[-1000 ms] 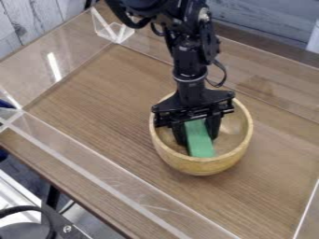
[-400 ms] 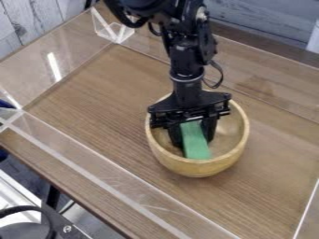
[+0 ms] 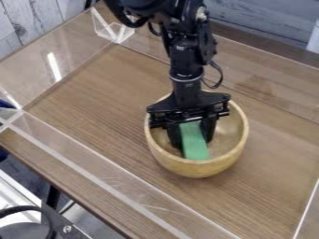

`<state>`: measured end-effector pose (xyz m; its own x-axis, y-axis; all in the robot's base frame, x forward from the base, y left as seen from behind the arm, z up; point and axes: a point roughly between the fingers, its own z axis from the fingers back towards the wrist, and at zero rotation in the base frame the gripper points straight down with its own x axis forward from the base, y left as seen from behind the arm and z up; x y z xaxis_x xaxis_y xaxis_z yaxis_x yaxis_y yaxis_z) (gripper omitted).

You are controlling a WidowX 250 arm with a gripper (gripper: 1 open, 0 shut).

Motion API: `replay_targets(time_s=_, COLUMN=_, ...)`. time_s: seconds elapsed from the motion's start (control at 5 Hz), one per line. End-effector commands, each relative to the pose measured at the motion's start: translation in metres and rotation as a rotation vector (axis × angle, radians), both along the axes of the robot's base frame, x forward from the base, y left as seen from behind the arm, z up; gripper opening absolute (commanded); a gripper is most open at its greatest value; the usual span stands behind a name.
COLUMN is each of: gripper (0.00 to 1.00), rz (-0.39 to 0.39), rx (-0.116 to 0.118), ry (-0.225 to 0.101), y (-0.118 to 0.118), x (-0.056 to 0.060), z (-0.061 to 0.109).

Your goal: Remove the green block from inside the brown bowl and put it on the table

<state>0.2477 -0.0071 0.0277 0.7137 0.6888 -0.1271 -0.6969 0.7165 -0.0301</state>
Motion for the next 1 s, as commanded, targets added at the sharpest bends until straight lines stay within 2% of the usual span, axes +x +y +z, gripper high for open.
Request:
replay_targets(time_s=0.0, gripper=0.00, rz=0.009, rx=0.005, ry=-0.063, y=0.0043, x=0.0111, z=0.0158)
replay_targets(time_s=0.8, gripper=0.00, rz=0.005, rx=0.005, ry=-0.059, y=0.0035, x=0.0122, z=0.0179)
